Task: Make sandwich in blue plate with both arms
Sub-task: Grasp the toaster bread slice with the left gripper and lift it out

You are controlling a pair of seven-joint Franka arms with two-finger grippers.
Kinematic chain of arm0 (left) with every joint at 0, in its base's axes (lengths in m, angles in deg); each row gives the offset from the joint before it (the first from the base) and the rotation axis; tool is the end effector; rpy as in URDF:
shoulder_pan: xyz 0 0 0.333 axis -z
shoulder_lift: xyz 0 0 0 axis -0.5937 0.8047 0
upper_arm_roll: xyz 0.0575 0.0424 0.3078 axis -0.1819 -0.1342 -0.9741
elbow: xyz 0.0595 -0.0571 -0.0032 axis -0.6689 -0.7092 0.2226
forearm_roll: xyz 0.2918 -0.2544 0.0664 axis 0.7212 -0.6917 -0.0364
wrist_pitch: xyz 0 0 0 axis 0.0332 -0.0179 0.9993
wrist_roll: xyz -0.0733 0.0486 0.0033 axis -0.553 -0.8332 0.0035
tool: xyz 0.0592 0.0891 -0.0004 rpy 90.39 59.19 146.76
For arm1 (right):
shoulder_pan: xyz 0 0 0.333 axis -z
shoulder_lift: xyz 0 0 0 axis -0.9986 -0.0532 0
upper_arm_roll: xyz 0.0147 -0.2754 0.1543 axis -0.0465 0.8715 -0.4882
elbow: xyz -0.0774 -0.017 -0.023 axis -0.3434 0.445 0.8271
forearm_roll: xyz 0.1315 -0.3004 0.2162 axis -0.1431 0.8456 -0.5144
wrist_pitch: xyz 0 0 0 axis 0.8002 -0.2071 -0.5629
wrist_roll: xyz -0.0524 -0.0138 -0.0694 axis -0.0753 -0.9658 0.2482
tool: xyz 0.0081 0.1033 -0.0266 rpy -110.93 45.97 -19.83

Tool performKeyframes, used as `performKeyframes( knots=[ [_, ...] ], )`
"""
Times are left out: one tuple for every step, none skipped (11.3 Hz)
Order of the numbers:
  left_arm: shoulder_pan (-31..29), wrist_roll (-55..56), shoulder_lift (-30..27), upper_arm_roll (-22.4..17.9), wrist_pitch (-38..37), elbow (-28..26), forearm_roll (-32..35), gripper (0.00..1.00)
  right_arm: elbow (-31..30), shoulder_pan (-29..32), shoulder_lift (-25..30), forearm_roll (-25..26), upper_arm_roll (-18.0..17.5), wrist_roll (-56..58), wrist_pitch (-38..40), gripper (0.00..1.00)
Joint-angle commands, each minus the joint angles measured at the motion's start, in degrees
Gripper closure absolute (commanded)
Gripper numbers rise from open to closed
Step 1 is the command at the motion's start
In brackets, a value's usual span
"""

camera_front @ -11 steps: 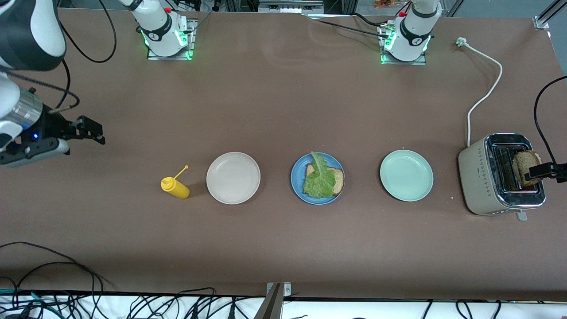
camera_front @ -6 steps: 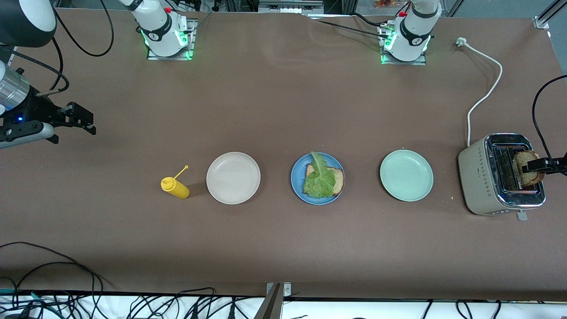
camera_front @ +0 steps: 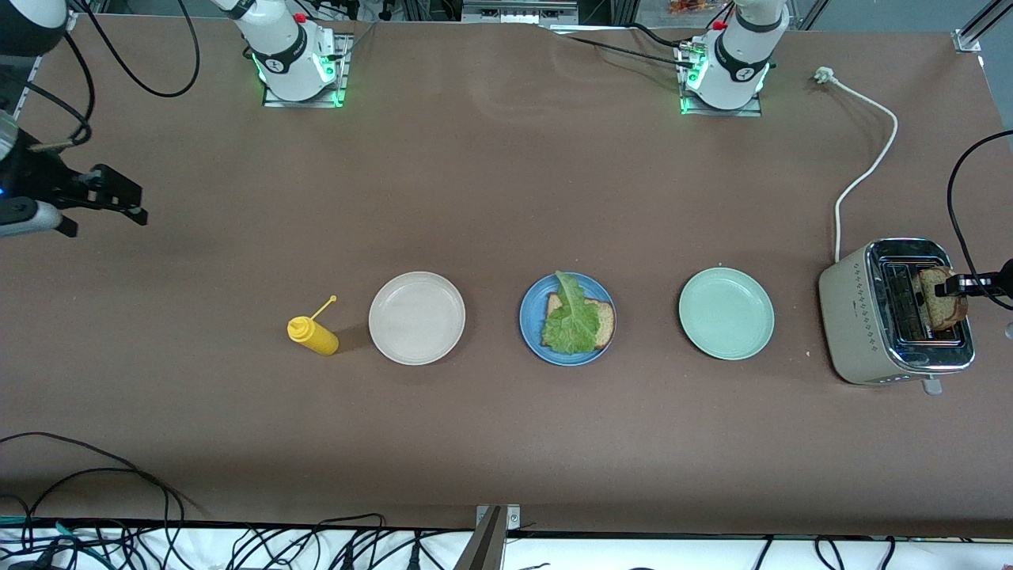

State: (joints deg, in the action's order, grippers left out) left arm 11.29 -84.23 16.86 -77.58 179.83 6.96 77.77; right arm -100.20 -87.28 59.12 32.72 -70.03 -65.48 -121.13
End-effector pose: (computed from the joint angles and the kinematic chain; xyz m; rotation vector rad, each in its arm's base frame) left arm 0.6231 0.2658 0.3695 3.0221 -0.0005 -0.2987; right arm 0.5777 -0.0087 0.5886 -3.1185 -0.2994 -0.1165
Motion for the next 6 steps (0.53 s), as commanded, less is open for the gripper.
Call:
performKeyframes(
  knots=[
    [0.43,0.03,-0.65,0.65,-2.75,0.96,1.34,1.0,1.9,0.07,0.16,3.11,0.31,-0.17,2.91,0.0],
    [0.7,-0.05,-1.35,1.0,-3.1,1.05,1.95,1.0,1.99,0.16,-0.1,3.3,0.31,-0.52,2.83,0.0],
    [1.66,-0.58,-2.58,1.52,-3.97,1.22,5.09,1.0,2.77,0.16,-0.01,3.39,0.4,-0.79,2.83,0.0],
    [3.41,-0.49,-4.42,2.05,-5.03,1.22,7.13,1.0,4.17,0.42,-0.1,3.47,0.4,-0.79,3.09,0.0],
    [5.86,-0.49,-5.83,2.23,-6.69,1.31,10.19,1.0,4.36,0.51,-0.19,3.56,0.4,-0.79,3.09,0.0],
    [8.93,-0.49,-6.71,2.4,-9.06,1.75,15.27,1.0,4.36,0.42,-0.89,4.08,0.32,-0.61,3.27,0.0]
  ],
)
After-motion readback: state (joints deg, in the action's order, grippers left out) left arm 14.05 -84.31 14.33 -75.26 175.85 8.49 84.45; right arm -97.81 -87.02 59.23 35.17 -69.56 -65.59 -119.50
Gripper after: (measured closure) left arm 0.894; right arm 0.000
